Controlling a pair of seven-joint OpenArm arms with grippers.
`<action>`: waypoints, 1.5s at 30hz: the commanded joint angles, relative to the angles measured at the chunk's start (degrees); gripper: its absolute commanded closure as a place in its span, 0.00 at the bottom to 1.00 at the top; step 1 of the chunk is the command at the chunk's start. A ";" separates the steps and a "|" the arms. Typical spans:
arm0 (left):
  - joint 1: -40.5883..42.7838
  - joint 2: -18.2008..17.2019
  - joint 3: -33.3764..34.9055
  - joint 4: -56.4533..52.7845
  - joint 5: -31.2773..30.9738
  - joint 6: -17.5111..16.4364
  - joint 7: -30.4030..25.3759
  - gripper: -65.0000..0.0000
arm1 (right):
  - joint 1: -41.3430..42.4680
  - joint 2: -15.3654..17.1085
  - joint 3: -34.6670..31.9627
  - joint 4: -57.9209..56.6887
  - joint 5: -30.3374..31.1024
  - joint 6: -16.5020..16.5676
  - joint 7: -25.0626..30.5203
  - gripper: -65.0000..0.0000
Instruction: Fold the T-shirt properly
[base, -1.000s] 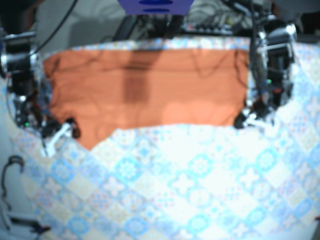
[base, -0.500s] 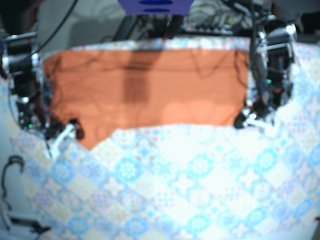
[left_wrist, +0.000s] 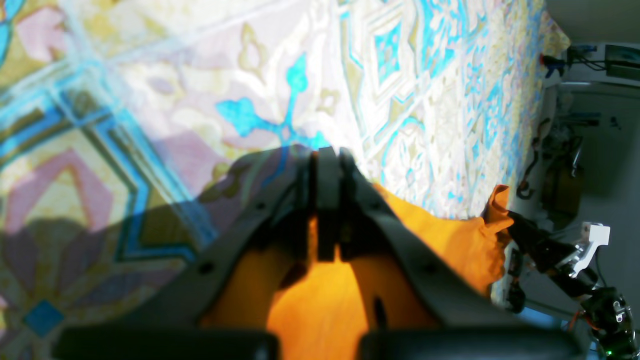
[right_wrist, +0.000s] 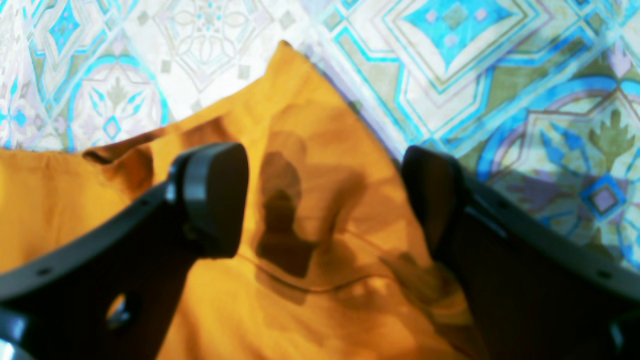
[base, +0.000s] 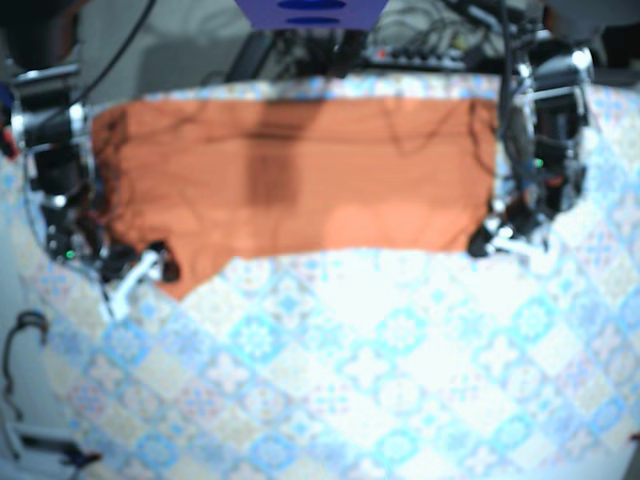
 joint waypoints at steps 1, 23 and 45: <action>0.26 -0.82 -0.15 -0.17 0.88 1.23 0.71 1.00 | 0.88 0.28 -0.11 0.27 0.05 0.63 -1.25 0.28; 0.26 -0.82 -0.15 -0.17 0.88 1.23 0.71 1.00 | 0.79 -0.07 -0.20 0.27 0.05 0.63 -0.72 0.73; 1.49 -0.82 -0.15 2.91 0.88 1.15 0.71 1.00 | 0.88 0.28 -6.44 4.05 -0.04 0.71 1.04 0.96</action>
